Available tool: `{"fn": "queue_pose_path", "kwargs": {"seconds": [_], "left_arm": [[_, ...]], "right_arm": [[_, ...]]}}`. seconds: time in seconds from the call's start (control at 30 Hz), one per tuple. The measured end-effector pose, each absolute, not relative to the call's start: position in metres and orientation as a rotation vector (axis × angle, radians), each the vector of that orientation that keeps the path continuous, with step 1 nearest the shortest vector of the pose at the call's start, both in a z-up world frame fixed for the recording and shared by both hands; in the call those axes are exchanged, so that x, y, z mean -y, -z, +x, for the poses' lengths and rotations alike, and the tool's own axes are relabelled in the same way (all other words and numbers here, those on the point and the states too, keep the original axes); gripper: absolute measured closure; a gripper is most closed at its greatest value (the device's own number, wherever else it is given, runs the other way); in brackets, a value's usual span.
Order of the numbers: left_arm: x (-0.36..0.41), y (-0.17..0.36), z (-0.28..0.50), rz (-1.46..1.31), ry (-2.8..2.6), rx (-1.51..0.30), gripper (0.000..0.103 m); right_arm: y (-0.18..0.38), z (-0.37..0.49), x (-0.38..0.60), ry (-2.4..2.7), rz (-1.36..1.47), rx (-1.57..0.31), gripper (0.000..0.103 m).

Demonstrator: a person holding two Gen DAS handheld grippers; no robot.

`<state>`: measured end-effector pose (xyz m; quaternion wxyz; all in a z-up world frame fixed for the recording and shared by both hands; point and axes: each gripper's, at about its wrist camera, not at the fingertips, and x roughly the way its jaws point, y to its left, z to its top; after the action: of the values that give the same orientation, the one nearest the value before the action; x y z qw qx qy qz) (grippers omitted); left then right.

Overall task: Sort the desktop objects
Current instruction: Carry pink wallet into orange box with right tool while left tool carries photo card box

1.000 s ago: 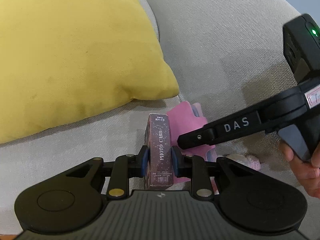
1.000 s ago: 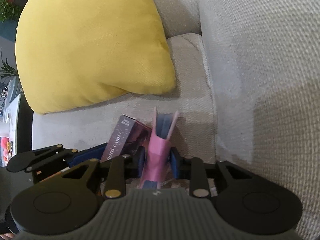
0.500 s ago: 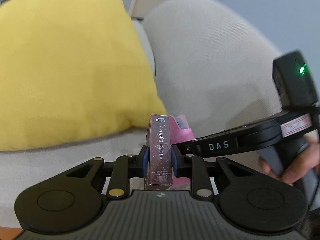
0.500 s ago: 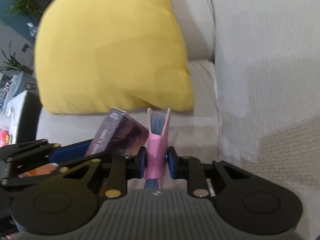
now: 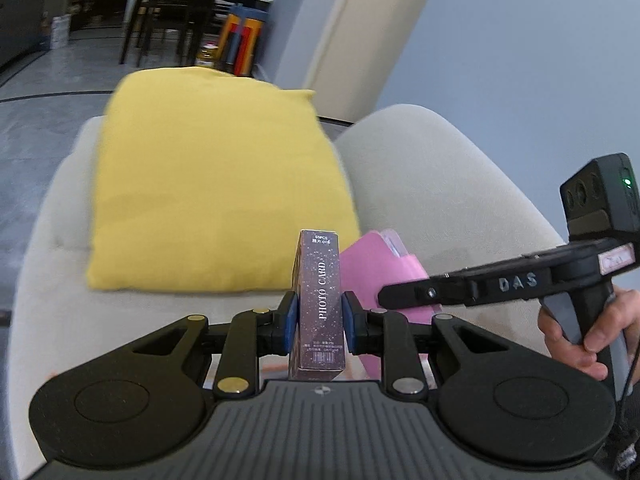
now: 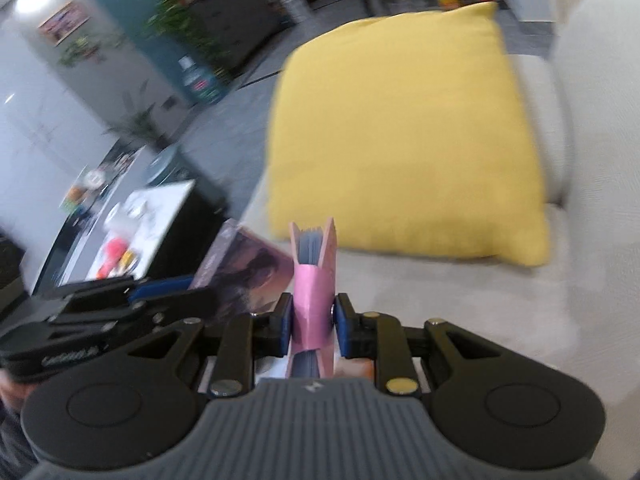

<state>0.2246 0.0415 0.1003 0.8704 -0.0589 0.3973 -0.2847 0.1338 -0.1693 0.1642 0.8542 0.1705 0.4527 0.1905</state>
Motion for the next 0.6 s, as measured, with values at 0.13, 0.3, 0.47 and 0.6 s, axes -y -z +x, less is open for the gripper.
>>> {"fn": "queue_pose_path", "kwargs": {"seconds": [0.13,0.3,0.47,0.6], "left_arm": [[-0.074,-0.081,0.208,-0.132,0.536,-0.856,0.077],[-0.117,-0.056,0.188,-0.152,0.492,-0.893,0.077],[-0.13,-0.01,0.189,-0.174,0.436,-0.946,0.077],[-0.133,0.017,0.194,-0.176,0.401,-0.947,0.077]], "right_arm": [[-0.146,0.122,0.121,-0.449,0.324,-1.002,0.08],[-0.095,0.111,0.077,-0.469,0.338,-1.102,0.08],[-0.047,0.115,0.052,-0.387,0.382,-1.183,0.08],[-0.021,0.121,0.035,-0.316,0.391,-1.196,0.08]]}}
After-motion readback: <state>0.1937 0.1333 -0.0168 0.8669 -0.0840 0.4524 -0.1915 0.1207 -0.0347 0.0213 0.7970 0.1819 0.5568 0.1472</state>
